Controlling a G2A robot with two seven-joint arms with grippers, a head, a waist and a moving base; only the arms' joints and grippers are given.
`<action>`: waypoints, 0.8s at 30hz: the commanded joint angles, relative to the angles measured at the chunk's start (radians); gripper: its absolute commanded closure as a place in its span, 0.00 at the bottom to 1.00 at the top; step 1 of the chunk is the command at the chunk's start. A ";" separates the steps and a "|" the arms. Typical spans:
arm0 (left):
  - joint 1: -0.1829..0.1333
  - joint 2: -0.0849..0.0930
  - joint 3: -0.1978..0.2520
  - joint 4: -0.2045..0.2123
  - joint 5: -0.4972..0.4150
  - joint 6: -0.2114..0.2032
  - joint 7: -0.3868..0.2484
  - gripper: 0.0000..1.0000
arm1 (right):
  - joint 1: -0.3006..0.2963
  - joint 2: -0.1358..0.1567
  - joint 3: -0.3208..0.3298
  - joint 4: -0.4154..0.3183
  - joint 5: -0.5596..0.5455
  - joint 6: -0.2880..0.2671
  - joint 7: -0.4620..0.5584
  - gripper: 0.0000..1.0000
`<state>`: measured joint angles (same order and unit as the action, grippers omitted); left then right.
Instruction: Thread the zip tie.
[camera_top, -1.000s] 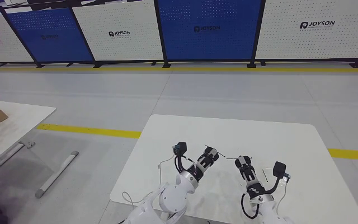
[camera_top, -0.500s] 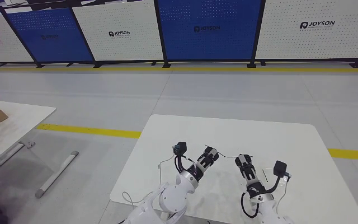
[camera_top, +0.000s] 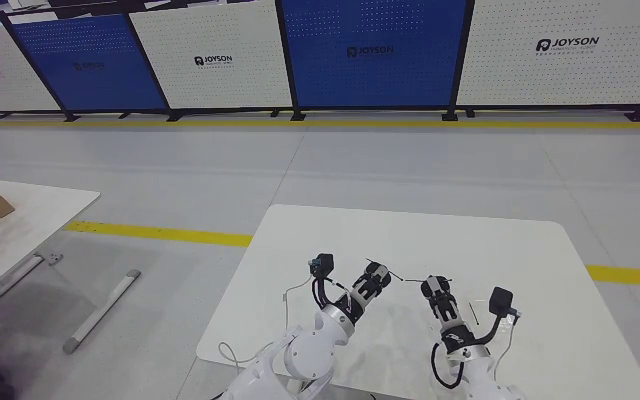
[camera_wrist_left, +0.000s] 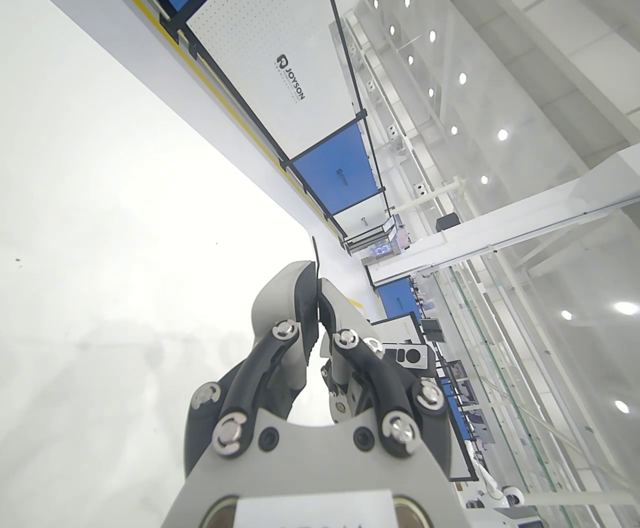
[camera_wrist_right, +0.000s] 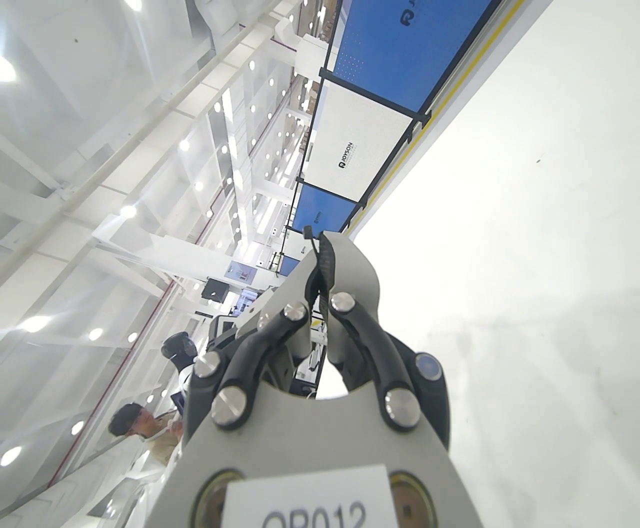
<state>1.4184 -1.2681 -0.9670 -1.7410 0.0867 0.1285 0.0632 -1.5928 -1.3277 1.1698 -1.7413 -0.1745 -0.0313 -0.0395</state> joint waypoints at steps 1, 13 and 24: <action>0.000 0.000 0.000 0.000 0.000 0.000 0.000 1.00 | -0.001 -0.001 0.000 0.000 0.001 -0.003 -0.002 1.00; 0.000 0.000 0.000 0.000 0.000 0.000 0.000 1.00 | 0.010 -0.006 -0.007 0.013 -0.005 0.001 0.012 1.00; 0.000 0.000 0.000 0.000 0.000 0.000 0.000 1.00 | 0.008 -0.008 -0.004 0.011 -0.012 0.006 0.014 1.00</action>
<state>1.4184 -1.2681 -0.9670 -1.7410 0.0867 0.1284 0.0632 -1.5845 -1.3359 1.1660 -1.7298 -0.1857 -0.0256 -0.0260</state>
